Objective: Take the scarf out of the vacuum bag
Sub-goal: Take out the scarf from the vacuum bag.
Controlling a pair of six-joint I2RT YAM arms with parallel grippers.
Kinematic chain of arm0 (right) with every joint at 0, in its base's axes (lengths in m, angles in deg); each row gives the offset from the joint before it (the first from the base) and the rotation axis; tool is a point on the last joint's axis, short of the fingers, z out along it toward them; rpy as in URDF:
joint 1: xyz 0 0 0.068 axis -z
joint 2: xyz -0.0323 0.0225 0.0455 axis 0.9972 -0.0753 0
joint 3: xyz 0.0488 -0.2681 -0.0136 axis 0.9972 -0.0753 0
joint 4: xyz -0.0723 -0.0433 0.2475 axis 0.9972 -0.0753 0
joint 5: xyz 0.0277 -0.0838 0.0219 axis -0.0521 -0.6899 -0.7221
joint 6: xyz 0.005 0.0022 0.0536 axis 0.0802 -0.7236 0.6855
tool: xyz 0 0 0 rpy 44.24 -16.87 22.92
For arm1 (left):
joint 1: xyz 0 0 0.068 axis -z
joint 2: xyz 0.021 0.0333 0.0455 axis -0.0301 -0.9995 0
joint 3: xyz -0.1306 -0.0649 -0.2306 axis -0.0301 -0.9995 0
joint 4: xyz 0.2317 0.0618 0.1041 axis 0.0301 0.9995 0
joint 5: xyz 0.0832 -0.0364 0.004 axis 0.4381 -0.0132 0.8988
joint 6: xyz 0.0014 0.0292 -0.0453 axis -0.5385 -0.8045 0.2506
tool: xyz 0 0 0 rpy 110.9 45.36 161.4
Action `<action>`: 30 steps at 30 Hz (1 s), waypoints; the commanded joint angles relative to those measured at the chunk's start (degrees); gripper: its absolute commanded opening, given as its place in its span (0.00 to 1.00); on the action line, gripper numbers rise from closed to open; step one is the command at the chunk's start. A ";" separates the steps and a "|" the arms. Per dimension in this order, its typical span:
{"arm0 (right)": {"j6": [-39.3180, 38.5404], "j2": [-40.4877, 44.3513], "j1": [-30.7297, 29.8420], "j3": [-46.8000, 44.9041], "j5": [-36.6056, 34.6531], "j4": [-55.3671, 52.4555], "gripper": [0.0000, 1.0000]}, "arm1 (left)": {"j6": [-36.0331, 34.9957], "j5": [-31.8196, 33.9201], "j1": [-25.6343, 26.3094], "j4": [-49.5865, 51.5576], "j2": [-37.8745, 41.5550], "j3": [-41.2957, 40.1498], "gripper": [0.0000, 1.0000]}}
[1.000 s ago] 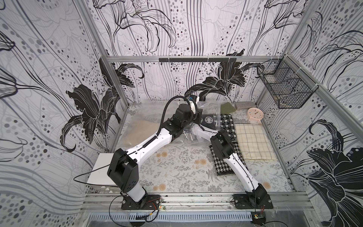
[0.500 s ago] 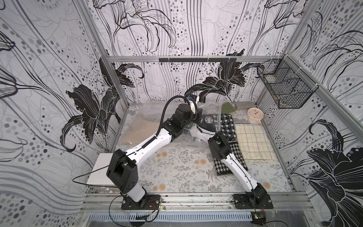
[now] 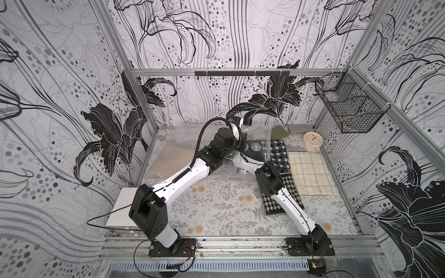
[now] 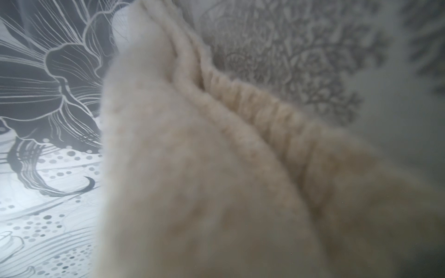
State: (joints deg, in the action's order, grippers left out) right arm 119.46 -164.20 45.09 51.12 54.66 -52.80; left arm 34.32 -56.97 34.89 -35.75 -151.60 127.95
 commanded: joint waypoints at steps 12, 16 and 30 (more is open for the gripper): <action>-20.97 11.52 0.82 -0.69 6.07 -14.17 0.00 | -2.82 5.21 0.44 -1.96 2.65 -0.35 0.00; -23.71 13.62 1.97 -2.70 0.09 -19.20 0.00 | -3.02 6.09 0.35 -1.55 2.42 0.00 0.00; -27.98 21.19 6.19 -10.41 -6.78 -25.43 0.00 | -3.24 7.45 0.11 -1.11 1.97 0.27 0.00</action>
State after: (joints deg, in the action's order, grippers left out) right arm 91.24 -147.52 50.02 43.28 45.92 -79.80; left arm 31.96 -50.87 35.11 -35.75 -150.47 127.95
